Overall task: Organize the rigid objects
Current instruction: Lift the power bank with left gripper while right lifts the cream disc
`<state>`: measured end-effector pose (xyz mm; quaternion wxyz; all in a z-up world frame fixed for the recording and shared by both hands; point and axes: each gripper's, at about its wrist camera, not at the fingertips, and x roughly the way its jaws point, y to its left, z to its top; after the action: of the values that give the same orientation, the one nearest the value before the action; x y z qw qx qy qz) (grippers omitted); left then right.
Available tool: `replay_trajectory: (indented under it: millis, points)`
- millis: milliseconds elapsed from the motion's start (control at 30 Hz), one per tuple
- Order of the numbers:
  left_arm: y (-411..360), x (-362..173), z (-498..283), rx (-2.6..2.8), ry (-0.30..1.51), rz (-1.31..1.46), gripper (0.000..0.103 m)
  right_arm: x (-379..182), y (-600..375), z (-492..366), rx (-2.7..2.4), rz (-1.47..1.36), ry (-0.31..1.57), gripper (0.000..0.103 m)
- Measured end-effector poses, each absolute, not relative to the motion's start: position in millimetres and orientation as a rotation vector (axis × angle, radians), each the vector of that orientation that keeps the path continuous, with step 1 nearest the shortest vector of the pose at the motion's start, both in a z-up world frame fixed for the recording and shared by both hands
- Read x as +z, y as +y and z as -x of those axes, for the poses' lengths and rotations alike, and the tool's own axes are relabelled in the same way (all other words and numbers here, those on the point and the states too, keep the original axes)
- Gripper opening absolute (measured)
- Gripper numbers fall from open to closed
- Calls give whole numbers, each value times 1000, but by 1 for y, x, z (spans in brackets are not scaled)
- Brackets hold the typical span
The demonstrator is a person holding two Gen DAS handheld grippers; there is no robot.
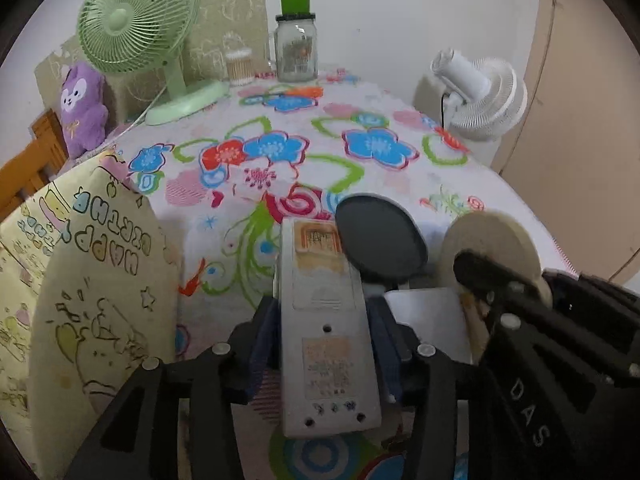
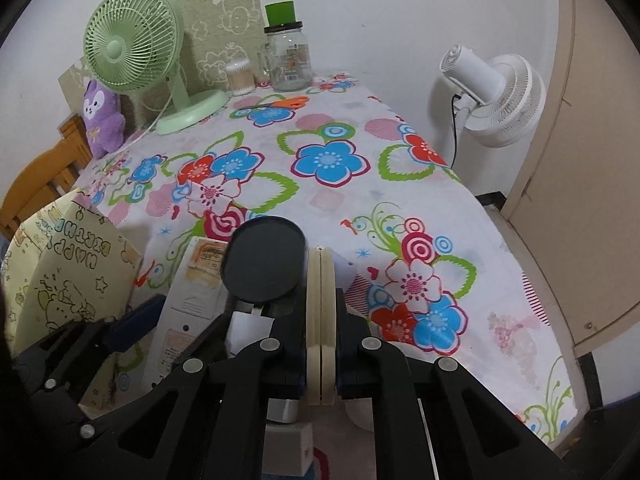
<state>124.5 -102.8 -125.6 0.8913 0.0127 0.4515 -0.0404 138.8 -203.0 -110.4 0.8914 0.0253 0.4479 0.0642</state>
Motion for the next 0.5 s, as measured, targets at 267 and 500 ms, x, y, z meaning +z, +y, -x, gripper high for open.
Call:
replay_trajectory:
  millis: [267, 500]
  points:
    - [-107, -127, -129, -57, 903, -41, 49, -111, -208, -139, 123, -48, 929, 12]
    - [-108, -127, -127, -59, 908, -66, 46, -111, -208, -138, 117, -53, 927, 12]
